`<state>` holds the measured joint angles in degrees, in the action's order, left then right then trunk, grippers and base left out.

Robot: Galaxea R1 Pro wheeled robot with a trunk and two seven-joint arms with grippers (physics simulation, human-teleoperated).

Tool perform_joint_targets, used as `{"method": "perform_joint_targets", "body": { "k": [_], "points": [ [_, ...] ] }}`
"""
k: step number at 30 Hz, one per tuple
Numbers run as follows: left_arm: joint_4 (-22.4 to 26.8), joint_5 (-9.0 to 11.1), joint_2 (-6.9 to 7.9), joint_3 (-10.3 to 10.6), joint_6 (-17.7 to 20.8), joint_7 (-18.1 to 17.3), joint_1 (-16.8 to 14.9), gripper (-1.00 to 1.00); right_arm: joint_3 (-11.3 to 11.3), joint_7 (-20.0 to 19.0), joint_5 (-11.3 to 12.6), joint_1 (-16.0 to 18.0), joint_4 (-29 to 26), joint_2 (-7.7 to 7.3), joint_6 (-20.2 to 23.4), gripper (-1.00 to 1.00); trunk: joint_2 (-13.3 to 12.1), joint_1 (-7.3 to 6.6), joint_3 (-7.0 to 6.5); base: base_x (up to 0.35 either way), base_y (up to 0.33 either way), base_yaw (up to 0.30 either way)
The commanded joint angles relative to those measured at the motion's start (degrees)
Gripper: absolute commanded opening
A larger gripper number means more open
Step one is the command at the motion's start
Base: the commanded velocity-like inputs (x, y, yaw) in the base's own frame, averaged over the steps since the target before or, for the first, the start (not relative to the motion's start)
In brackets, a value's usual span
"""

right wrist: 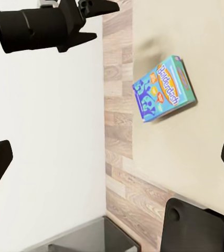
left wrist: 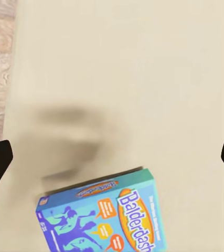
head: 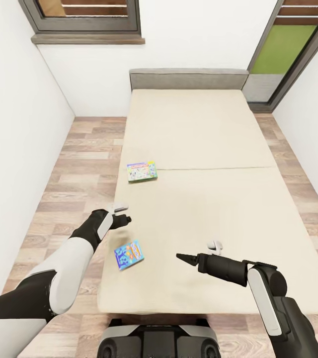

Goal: Put all the toys in the child's room - the three board games (two on the bed and one on the table), the two jigsaw puzzles on the table, and the tennis ball on the table - inside the toy box on the table in the child's room.

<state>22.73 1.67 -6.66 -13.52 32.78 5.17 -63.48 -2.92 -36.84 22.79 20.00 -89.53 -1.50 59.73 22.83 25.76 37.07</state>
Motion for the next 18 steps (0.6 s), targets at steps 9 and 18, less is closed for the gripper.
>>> {"method": "perform_joint_targets", "body": {
  "k": [9, 18],
  "points": [
    [0.21, 0.17, -0.01, -0.26, 3.28, 0.34, -1.41, 1.0, -0.07, -0.42, -0.29, 0.04, -0.03, 0.0, 0.27, 1.0, 0.09, 0.03, 0.92, 0.0, 0.0, 0.0],
    [0.22, 0.17, -0.07, -0.23, 3.75, 0.36, -1.59, 1.0, -0.11, -1.15, 0.4, 0.04, -0.41, -0.18, 0.27, 1.0, 0.09, 0.03, 1.77, 0.0, 0.0, 0.0]
  ]
}}
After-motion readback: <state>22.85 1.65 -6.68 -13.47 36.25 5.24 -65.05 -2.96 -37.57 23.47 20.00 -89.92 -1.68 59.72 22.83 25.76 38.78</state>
